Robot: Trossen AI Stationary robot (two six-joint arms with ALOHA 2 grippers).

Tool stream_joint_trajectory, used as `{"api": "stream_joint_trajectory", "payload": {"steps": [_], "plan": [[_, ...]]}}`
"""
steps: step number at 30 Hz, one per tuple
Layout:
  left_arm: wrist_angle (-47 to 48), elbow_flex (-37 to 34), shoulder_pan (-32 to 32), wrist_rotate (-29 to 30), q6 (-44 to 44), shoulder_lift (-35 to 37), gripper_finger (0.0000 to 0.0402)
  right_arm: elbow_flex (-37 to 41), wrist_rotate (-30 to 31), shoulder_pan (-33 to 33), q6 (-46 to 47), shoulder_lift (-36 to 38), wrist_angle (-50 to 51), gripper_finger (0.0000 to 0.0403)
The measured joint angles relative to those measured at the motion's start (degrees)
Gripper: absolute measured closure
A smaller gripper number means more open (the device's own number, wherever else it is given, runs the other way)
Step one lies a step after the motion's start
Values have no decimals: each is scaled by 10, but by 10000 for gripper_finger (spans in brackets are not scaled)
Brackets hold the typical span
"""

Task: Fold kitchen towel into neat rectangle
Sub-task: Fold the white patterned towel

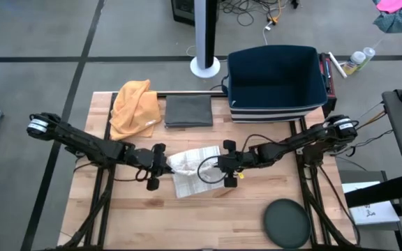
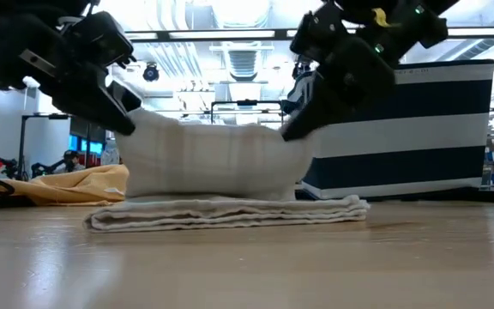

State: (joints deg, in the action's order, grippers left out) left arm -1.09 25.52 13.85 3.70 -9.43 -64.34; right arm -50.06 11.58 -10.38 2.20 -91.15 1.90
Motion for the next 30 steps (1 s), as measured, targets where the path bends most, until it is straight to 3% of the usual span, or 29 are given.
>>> {"api": "stream_joint_trajectory", "payload": {"steps": [7, 16, 24, 27, 30], "plan": [[-41, -1, 21, -33, -32, -36, 401, 3, -40, -18, 42, -15, -9, 394], [-166, -1, 39, -34, -38, -158, 401, 5, -76, -20, 73, -76, -16, 394], [-155, -1, 32, -30, -66, -211, 401, 4, -53, -15, 56, -89, -24, 394], [-129, 2, 6, -30, -50, -189, 401, -4, -10, 4, 19, -71, -10, 394], [-36, 27, -30, -24, -4, -133, 401, -24, 24, 30, -28, -46, -7, 394]]}}
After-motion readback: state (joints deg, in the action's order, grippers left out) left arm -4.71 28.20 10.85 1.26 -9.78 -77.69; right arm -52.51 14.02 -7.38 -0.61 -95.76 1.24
